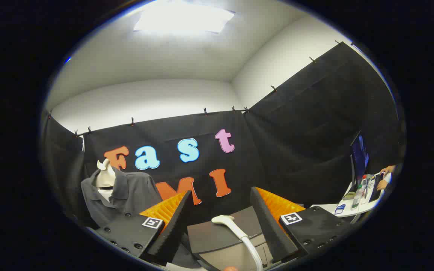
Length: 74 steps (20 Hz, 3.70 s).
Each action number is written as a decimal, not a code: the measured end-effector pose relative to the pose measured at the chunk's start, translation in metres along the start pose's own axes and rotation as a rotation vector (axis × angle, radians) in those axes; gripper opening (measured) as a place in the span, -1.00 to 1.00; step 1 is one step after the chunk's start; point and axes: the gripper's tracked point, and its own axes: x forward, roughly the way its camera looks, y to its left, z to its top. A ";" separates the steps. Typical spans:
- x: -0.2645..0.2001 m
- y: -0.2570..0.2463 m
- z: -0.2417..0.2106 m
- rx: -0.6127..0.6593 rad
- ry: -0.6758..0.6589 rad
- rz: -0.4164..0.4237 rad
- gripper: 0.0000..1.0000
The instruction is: Iron the clothes twice with a garment steamer, once on the left side and once on the right side.
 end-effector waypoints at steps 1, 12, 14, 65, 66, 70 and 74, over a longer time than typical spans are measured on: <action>0.000 0.000 -0.011 -0.024 0.019 -0.010 0.95; -0.005 0.018 -0.051 -0.140 0.122 0.010 0.96; -0.007 0.018 -0.055 -0.132 0.129 0.013 0.96; 0.008 -0.007 -0.107 -0.094 0.215 -0.029 0.96; 0.013 -0.008 -0.109 -0.097 0.222 -0.027 0.96; 0.040 -0.013 -0.130 -0.115 0.271 -0.006 0.96; 0.088 -0.021 -0.167 -0.154 0.348 0.028 0.96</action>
